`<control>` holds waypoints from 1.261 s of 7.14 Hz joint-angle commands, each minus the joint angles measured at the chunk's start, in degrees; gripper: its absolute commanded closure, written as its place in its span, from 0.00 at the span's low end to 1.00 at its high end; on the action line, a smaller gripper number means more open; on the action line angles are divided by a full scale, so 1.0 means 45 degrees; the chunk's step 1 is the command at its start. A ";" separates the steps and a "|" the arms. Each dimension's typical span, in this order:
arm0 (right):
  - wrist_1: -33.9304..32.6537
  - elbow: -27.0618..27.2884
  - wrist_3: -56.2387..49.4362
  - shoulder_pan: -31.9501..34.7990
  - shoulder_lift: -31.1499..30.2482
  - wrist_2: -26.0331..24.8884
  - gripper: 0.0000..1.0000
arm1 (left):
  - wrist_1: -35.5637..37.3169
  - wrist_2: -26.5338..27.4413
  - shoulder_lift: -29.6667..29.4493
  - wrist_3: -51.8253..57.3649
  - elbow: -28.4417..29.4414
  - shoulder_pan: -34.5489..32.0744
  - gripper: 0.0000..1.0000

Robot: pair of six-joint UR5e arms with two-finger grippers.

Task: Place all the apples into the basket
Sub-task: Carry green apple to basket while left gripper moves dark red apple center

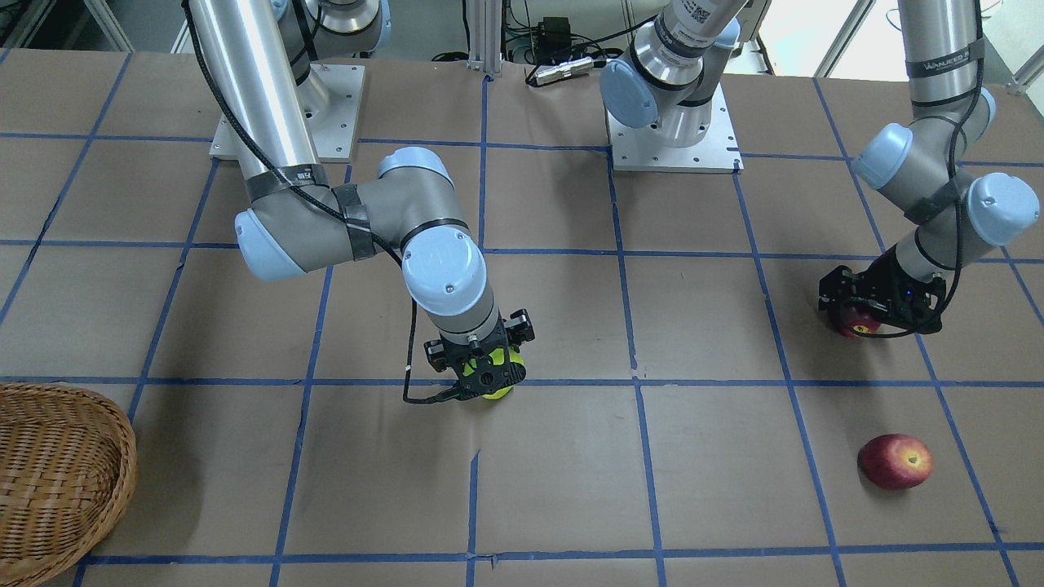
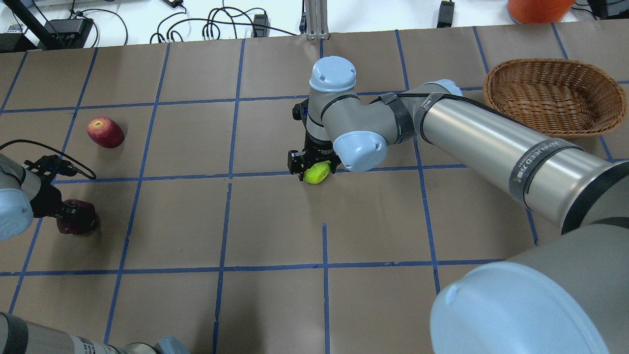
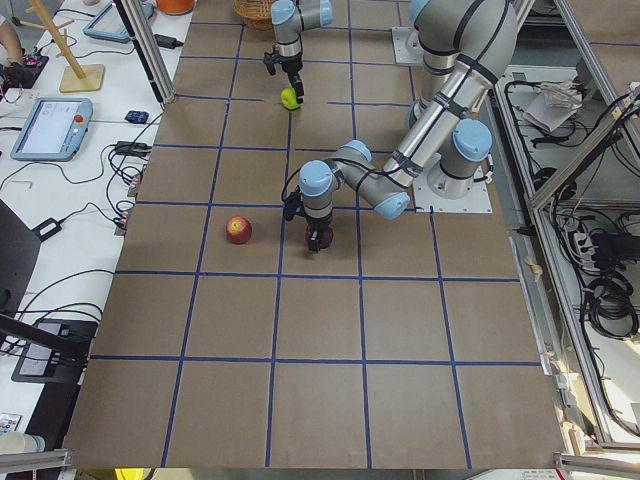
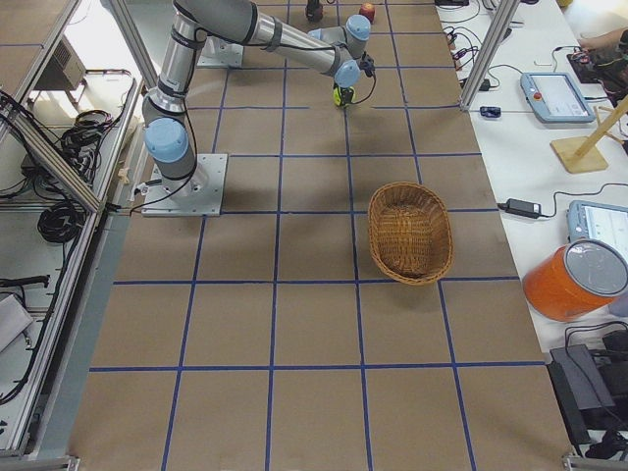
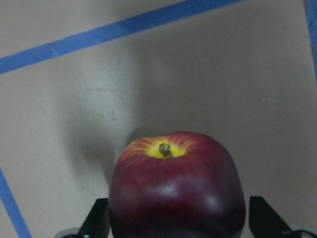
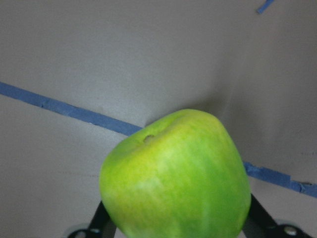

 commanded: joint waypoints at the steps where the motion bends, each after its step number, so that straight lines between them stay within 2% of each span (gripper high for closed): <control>1: 0.0461 -0.0094 0.0131 -0.0565 -0.0973 0.0141 1.00 | -0.1297 0.0040 0.0129 -0.0675 0.1035 -0.0489 0.63; 2: 0.1006 -0.0172 0.0112 -0.1729 -0.1365 -0.0246 1.00 | -0.2681 0.0020 0.0247 -0.2440 0.2028 -0.1208 0.65; 3: 0.1282 -0.0366 0.0073 -0.3674 -0.1620 -0.0985 1.00 | -0.4783 -0.0077 0.0229 -0.4894 0.3585 -0.2375 0.65; 4: 0.1768 -0.0890 -0.0121 -0.5473 -0.1932 -0.1070 1.00 | -0.6873 -0.0348 0.0248 -0.7432 0.5108 -0.3837 0.65; 5: 0.2024 -0.1668 -0.0355 -0.6786 -0.1916 -0.1109 1.00 | -0.7474 -0.0370 0.0248 -0.9758 0.5800 -0.5282 0.65; 6: 0.2104 -0.2179 -0.1343 -0.7534 -0.1703 -0.1922 1.00 | -0.7480 -0.0719 0.0403 -1.2237 0.5788 -0.6805 0.64; 7: 0.1989 -0.2397 -0.3209 -0.8238 -0.1179 -0.3206 1.00 | -0.7325 -0.1380 0.0288 -1.5027 0.5730 -0.8193 0.64; 8: 0.1988 -0.2747 -0.4001 -0.9231 -0.0903 -0.3335 1.00 | -0.6918 -0.1580 0.0036 -1.7723 0.5749 -0.9541 0.64; 9: 0.1930 -0.3273 -0.4899 -0.9705 -0.0301 -0.3433 1.00 | -0.5734 -0.1620 -0.0295 -1.9645 0.5575 -1.0850 0.64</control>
